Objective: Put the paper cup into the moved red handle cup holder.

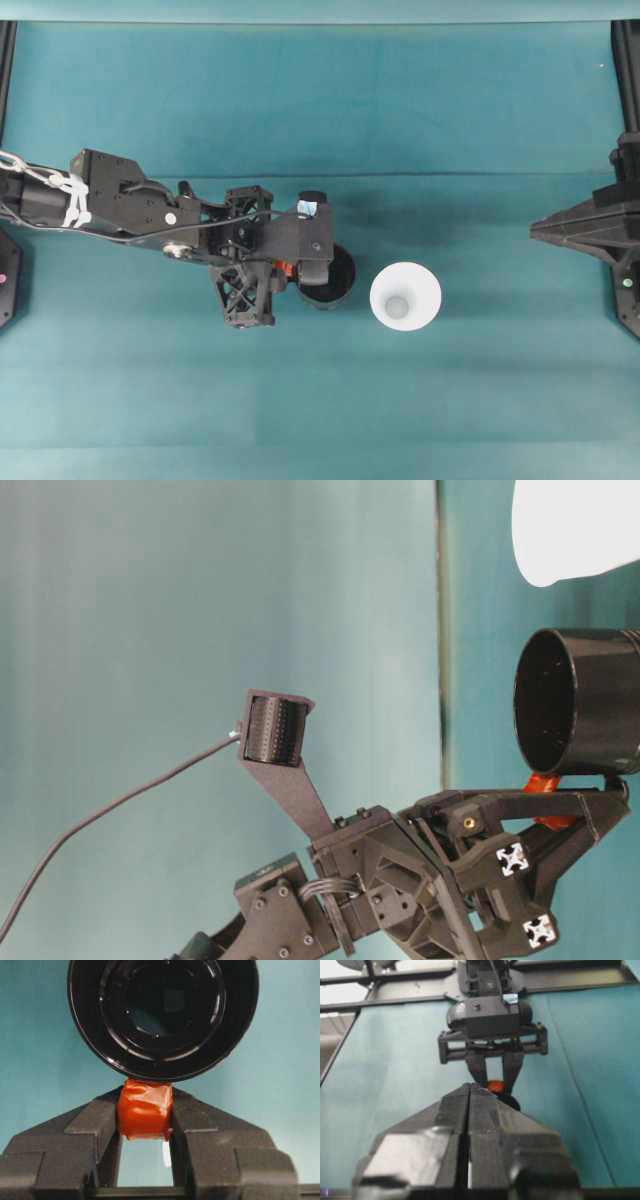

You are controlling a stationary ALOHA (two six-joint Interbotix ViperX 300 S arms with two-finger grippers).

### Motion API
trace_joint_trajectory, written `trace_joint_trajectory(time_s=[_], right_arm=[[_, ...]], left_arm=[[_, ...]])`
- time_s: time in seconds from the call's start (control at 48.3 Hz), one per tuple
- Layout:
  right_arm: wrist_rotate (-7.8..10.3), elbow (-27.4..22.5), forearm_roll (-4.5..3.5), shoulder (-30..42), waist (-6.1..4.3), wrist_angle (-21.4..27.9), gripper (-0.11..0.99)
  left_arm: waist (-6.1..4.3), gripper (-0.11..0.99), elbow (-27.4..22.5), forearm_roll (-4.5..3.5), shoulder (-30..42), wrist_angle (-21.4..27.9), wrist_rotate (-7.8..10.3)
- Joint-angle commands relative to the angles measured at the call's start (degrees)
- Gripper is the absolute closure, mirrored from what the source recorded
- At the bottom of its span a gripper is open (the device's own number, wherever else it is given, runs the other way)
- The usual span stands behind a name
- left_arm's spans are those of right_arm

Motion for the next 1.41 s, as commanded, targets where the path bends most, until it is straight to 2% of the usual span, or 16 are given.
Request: trace_joint_trajectory(time_s=[0.0, 0.455, 0.724, 0.765, 0.89, 0.972, 1.076, 1.179, 1.386], right_arm=[[0.44, -1.0, 0.09, 0.4, 0.00, -0.3, 0.99], [0.53, -1.0, 0.09, 0.4, 0.00, -0.3, 0.99], [0.53, -1.0, 0.09, 0.4, 0.00, -0.3, 0.99], [0.53, -1.0, 0.09, 0.4, 0.00, -0.3, 0.99], [0.53, -1.0, 0.09, 0.4, 0.00, 0.3, 0.99], [0.53, -1.0, 0.18, 0.4, 0.00, 1.2, 0.99], [0.53, -1.0, 0.18, 0.4, 0.00, 1.8, 0.99], [0.53, -1.1, 0.18, 0.2, 0.00, 1.8, 0.99], [0.53, -1.1, 0.18, -0.1, 0.00, 3.3, 0.99]], left_arm=[[0.09, 0.59, 0.0, 0.09, -0.3, -0.3, -0.09], [0.00, 0.59, 0.2, 0.09, -0.3, -0.6, 0.00], [0.35, 0.58, 0.1, 0.09, -0.4, -0.3, -0.44], [0.35, 0.48, 0.1, 0.09, -0.4, -0.3, -0.62], [0.35, 0.09, -0.1, 0.09, -0.4, -0.1, 0.00], [0.26, -0.07, -0.1, 0.09, -0.5, -0.2, 0.09], [0.26, -0.02, -0.1, 0.09, -0.6, -0.3, 0.18], [0.26, -0.03, 0.6, 0.00, -2.4, 0.7, 0.18], [-0.35, -0.03, 5.0, 0.09, -13.4, 3.9, 0.00]])
